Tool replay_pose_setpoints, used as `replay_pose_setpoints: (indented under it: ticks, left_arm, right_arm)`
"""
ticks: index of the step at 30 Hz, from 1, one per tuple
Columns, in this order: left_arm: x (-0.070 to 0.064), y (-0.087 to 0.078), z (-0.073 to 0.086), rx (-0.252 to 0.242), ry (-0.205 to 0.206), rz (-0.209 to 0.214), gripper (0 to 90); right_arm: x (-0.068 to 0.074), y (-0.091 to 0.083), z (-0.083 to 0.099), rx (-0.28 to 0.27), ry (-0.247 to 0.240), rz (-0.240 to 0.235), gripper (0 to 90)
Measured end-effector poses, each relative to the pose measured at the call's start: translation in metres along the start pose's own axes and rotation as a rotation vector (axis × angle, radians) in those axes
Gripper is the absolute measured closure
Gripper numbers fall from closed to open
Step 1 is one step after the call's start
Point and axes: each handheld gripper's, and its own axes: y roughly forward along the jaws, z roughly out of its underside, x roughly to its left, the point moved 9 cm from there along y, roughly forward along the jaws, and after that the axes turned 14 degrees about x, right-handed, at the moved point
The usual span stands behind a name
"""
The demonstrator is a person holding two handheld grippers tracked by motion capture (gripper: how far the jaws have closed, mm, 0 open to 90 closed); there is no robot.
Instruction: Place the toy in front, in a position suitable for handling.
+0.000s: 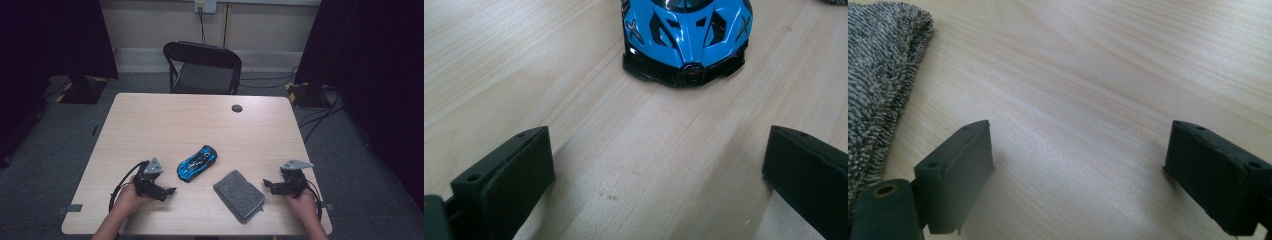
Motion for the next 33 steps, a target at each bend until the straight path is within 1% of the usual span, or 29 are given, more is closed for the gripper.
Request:
replay_pose_setpoints:
  ticks: [7,12,16,17,19,20,22,23,24,25,26,27,28,30,31,33]
  left_arm:
    - [0.001,0.000,0.000,0.000,-0.003,-0.002,0.0]
    - [0.004,0.002,-0.003,-0.002,-0.043,-0.025,0.0]
    - [0.004,0.002,-0.003,-0.001,-0.047,-0.031,0.0]
    - [0.004,0.002,-0.004,-0.003,-0.058,-0.035,0.0]
    - [0.005,0.002,-0.005,-0.010,-0.059,-0.040,1.4]
    - [0.005,0.002,-0.006,-0.015,-0.062,-0.043,4.7]
    - [0.005,0.001,-0.007,-0.006,-0.072,-0.050,6.2]
    - [0.004,0.000,-0.008,0.001,-0.073,-0.047,9.3]
    - [0.003,-0.002,-0.008,0.009,-0.077,-0.048,14.4]
    - [0.001,-0.002,-0.009,0.014,-0.085,-0.039,17.7]
    - [0.000,-0.003,-0.011,0.009,-0.093,-0.031,15.4]
    - [-0.001,-0.004,-0.013,0.001,-0.083,-0.034,15.4]
    - [-0.002,-0.006,-0.016,-0.008,-0.066,-0.046,15.7]
    - [-0.005,-0.012,-0.025,-0.036,-0.051,-0.029,15.7]
    - [-0.006,-0.013,-0.029,-0.044,-0.053,-0.021,15.7]
    - [-0.007,-0.014,-0.036,-0.050,-0.035,-0.012,15.2]
  right_arm:
    - [0.000,0.000,0.000,0.000,0.000,0.000,11.2]
    - [0.000,0.000,0.000,-0.001,-0.002,-0.003,11.1]
    - [0.000,0.001,-0.001,-0.001,-0.002,-0.003,11.1]
    - [0.000,0.001,-0.001,-0.001,-0.002,-0.003,11.1]
    - [0.000,0.000,-0.001,0.000,-0.002,-0.002,11.1]
    - [0.000,0.000,-0.001,0.000,-0.002,-0.002,11.1]
    - [0.000,0.001,-0.001,0.000,-0.002,-0.002,11.1]
    - [0.000,0.001,-0.001,0.000,-0.003,-0.002,11.1]
    - [0.000,0.001,-0.001,-0.001,-0.005,-0.002,11.1]
    - [-0.001,0.001,-0.001,-0.001,-0.005,-0.002,11.1]
    - [-0.001,0.001,-0.001,-0.001,-0.005,-0.001,11.1]
    - [-0.001,0.001,-0.001,-0.001,-0.005,-0.001,11.1]
    - [-0.001,0.001,-0.001,-0.001,-0.005,-0.002,11.1]
    - [-0.001,0.001,-0.001,-0.001,-0.004,-0.002,11.1]
    - [-0.001,0.001,-0.001,-0.001,-0.005,-0.001,11.1]
    - [-0.001,0.001,-0.002,-0.001,-0.005,-0.001,11.1]
